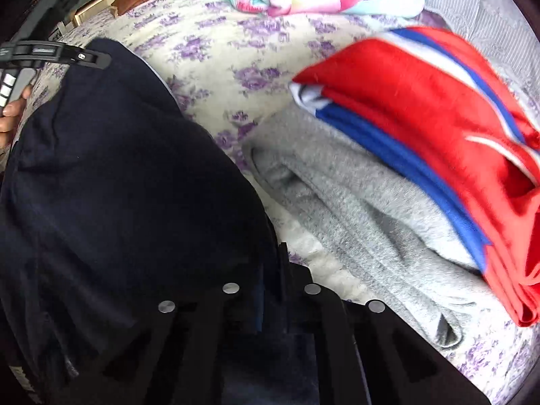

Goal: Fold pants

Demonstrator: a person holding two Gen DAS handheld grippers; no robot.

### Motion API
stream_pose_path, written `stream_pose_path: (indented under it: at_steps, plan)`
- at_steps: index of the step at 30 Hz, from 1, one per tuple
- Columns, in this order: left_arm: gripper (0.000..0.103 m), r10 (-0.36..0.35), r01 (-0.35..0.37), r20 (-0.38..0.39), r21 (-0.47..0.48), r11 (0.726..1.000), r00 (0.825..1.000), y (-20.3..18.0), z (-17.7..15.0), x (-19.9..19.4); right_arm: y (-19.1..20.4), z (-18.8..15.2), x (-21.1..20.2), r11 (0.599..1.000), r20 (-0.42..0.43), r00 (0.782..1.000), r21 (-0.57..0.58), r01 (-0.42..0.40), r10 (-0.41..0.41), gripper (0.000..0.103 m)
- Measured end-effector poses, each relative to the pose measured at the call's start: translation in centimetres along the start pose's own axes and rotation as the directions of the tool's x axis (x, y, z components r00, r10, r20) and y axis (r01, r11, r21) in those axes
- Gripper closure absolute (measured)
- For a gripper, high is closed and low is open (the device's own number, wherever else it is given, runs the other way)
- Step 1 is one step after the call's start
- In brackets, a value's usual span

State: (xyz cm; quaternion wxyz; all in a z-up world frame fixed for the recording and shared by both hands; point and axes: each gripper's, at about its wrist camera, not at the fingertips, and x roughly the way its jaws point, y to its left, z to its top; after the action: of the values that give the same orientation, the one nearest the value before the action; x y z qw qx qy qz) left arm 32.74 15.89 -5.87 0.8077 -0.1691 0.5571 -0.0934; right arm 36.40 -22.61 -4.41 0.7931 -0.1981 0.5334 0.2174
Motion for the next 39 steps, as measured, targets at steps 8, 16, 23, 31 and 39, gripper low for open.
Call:
stream_pose_path:
  at_steps: [8, 16, 23, 31, 39]
  plan:
    - [0.054, -0.073, 0.094, 0.211, -0.089, 0.992, 0.975, 0.3, 1.2, -4.4, -0.3, -0.2, -9.0, 0.994, 0.225, 0.971, 0.093, 0.066, -0.085, 0.097]
    - [0.054, -0.190, 0.199, 0.176, -0.039, 0.979, 0.966, 0.7, 0.2, -5.8, 3.9, -3.0, -13.5, 0.991, 0.289, 0.949, 0.086, 0.107, -0.127, 0.097]
    - [0.052, -0.273, 0.221, 0.238, 0.220, 0.950, 0.932, 0.4, -8.8, -16.7, 14.9, -11.9, -23.7, 0.998, 0.435, 0.900, -0.065, 0.000, 0.028, 0.097]
    - [0.048, -0.210, 0.195, 0.083, 0.158, 0.968, 0.974, 7.2, -20.6, -12.4, 28.4, -20.7, -14.1, 0.982, 0.219, 0.963, -0.133, -0.130, 0.157, 0.096]
    - [0.045, -0.217, 0.213, 0.099, 0.048, 0.976, 0.971, 10.9, -23.9, -10.8, 28.4, -22.9, -10.8, 0.975, 0.255, 0.943, 0.005, -0.222, 0.213, 0.095]
